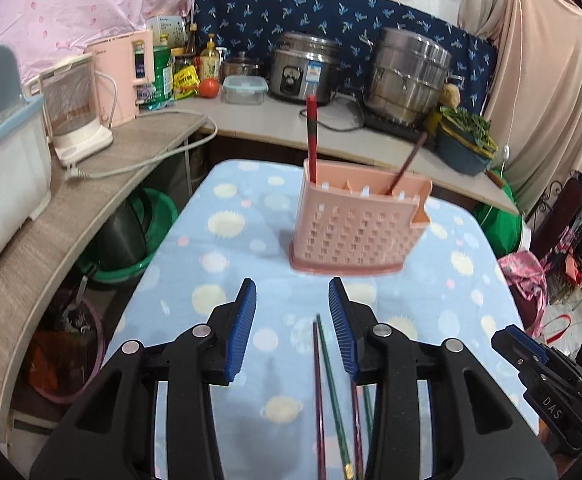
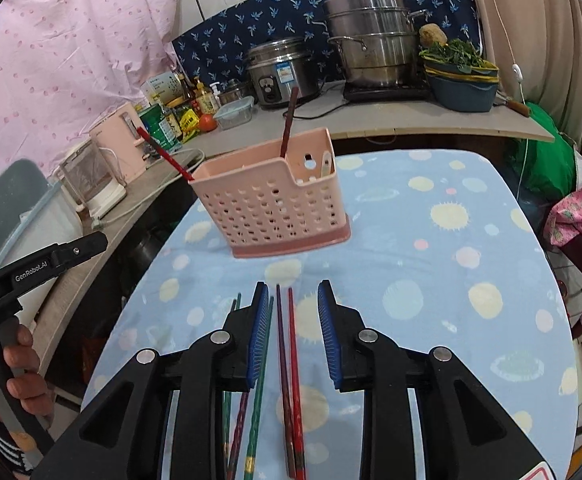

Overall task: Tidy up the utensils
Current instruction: 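Close the left tool on a dark red chopstick while the right tool grasps a red chopstick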

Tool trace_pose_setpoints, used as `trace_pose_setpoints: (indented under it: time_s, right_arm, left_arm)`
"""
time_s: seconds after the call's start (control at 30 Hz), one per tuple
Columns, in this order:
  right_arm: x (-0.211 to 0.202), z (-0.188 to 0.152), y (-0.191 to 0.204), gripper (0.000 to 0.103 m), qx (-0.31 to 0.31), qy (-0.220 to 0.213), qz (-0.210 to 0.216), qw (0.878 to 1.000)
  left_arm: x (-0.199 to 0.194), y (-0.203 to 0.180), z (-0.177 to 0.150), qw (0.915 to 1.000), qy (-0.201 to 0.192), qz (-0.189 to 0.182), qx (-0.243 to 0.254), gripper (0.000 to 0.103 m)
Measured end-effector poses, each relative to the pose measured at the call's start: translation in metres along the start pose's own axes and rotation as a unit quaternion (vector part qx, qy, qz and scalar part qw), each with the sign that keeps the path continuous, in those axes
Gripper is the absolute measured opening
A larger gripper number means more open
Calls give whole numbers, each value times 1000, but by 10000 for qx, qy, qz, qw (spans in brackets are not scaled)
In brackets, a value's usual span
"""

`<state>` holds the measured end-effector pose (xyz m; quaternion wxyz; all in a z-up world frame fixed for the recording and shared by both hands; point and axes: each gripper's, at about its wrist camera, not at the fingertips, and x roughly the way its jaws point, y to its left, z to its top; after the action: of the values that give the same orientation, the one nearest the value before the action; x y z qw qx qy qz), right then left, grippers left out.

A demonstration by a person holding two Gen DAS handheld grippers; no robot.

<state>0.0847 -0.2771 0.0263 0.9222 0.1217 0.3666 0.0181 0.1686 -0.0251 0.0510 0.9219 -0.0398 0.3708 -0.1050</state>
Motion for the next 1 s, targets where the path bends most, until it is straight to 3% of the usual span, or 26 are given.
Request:
trace_pose_setpoints:
  time_s: [0.5, 0.77, 1.0]
  right_arm:
    - [10, -101, -4, 26, 43, 852, -84, 9963]
    - [15, -129, -1, 26, -54, 1120, -124, 9936]
    - [19, -140, -2, 26, -68, 1242, -168, 9921]
  left_arm:
    - [13, 8, -108, 9952, 957, 133, 128, 36]
    - [17, 3, -140, 9914, 1281, 99, 257, 36]
    - [16, -8, -150, 9896, 1377, 11, 406, 44]
